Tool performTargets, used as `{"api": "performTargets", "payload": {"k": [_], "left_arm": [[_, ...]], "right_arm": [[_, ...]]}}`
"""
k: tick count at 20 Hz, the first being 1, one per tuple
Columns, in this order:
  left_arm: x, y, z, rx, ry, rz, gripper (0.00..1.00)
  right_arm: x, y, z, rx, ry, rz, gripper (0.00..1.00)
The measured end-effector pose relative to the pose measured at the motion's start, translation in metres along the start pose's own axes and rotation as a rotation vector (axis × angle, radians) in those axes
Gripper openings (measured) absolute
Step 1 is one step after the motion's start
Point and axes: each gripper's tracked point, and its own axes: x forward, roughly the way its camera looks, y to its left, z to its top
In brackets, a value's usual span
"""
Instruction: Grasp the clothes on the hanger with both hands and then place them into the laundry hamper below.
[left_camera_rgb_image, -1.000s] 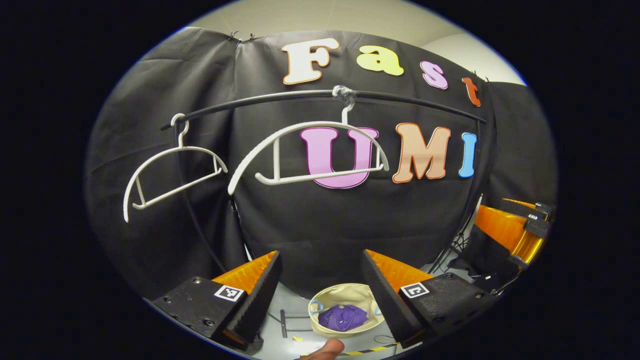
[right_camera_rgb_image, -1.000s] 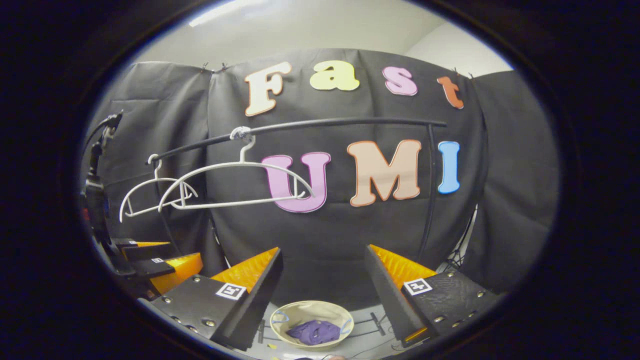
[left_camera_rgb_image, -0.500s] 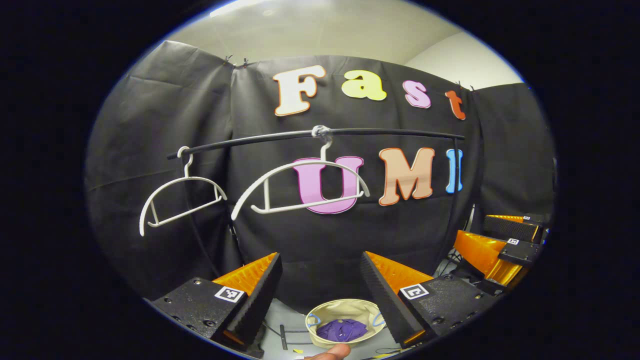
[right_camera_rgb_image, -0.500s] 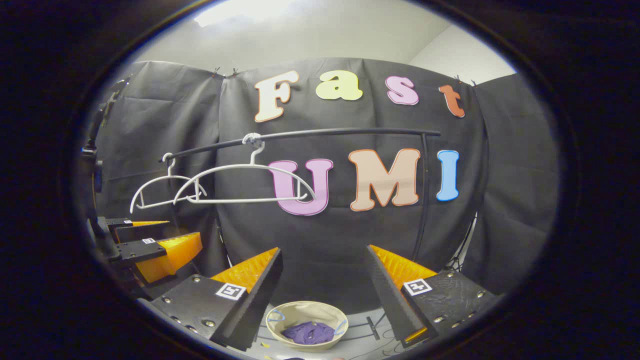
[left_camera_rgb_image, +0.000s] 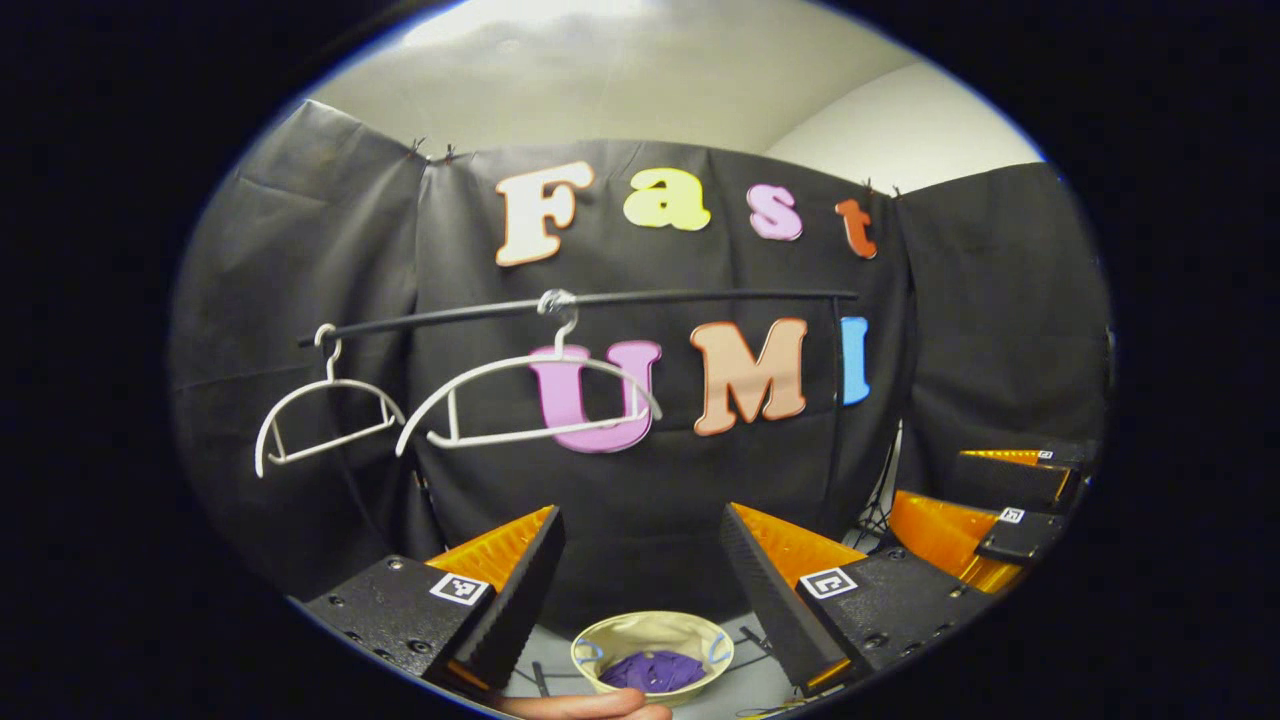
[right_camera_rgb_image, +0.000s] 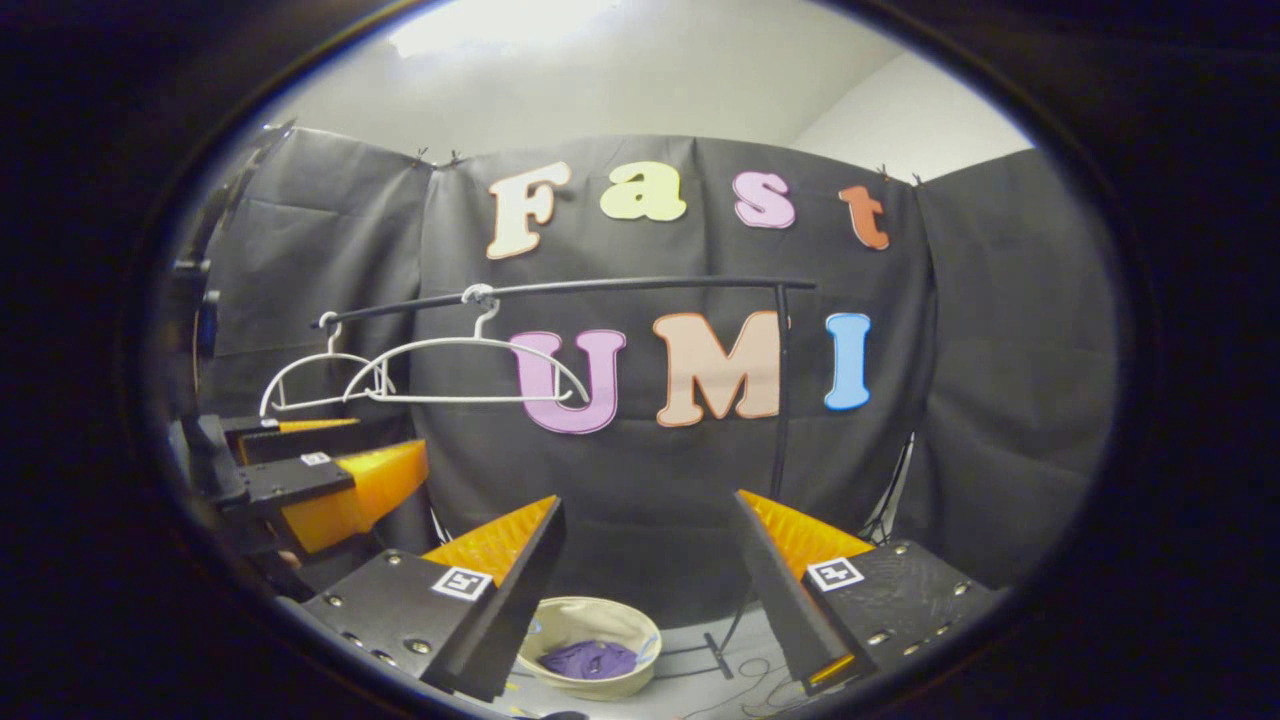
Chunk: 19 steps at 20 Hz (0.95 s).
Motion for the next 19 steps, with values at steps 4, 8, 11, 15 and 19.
{"api": "performTargets", "payload": {"k": [4,8,11,15,19], "left_arm": [[-0.001,-0.014,0.03,0.044,-0.084,0.002,0.99],[0.0,-0.039,0.021,0.081,-0.034,-0.057,0.99],[0.007,-0.044,0.022,0.083,-0.002,-0.073,0.96],[0.014,-0.042,0.023,0.093,0.007,-0.051,1.0],[0.011,-0.034,0.019,0.076,0.01,-0.048,1.0]], "right_arm": [[-0.021,-0.028,0.016,0.013,-0.019,-0.009,1.0],[-0.033,-0.045,0.016,0.093,-0.035,-0.032,0.99],[-0.038,-0.058,0.019,0.145,-0.039,-0.059,0.99],[-0.043,-0.063,0.016,0.155,-0.042,-0.07,0.99],[-0.043,-0.059,0.007,0.191,-0.014,-0.059,0.99]]}}
